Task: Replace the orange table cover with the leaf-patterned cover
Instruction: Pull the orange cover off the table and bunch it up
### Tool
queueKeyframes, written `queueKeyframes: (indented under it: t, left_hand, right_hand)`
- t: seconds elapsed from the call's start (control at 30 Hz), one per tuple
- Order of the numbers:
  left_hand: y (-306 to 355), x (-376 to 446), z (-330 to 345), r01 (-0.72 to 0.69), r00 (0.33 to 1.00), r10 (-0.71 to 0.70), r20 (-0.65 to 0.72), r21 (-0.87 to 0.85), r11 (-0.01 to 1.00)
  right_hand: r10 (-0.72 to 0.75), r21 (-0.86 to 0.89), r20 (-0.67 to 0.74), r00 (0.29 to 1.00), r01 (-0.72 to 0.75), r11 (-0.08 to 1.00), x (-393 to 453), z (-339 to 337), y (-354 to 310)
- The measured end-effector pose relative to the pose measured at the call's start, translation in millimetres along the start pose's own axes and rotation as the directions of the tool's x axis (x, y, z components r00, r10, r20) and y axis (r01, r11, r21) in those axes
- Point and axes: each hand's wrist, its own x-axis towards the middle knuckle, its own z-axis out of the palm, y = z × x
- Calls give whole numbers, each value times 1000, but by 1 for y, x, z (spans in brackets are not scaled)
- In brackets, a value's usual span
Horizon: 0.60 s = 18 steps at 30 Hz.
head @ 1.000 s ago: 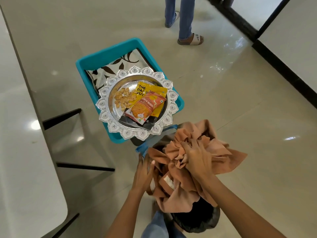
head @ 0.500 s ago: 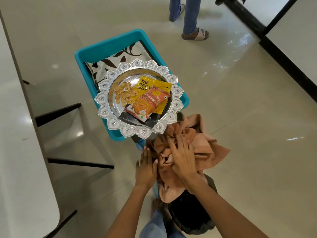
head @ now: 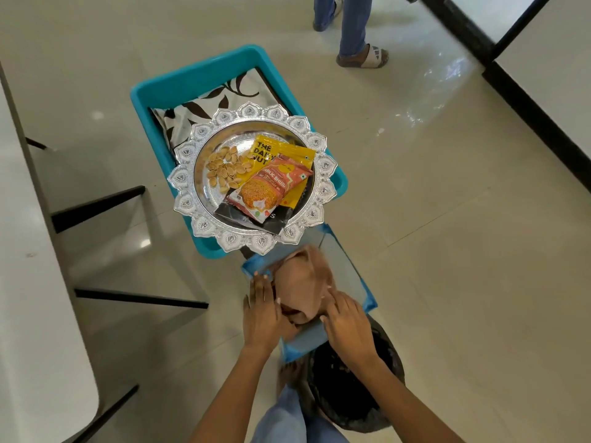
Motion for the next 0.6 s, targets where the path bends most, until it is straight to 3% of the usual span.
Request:
queueKeyframes:
  t: [0.1,0.23,0.4,0.6]
  left_hand:
    - [-9,-3,-4,-49,999,48,18,53,997]
    - [17,-45,-47,-160,987,160,3,-60,985]
    - [66,-137,-142,-323,938,303,-169,-108,940]
    - [90,-210,-243,-349,868,269,-417,-126,929]
  right_hand:
    - [55,69,-49,997,-52,996,-1,-14,-4]
    - [145,176,-105,984,-125,976,-8,-71,-23]
    - [247,394,-214,945,-148,907,-29,-194,-59]
    - [222,531,-294,930,-35,847,-34,-299,-115]
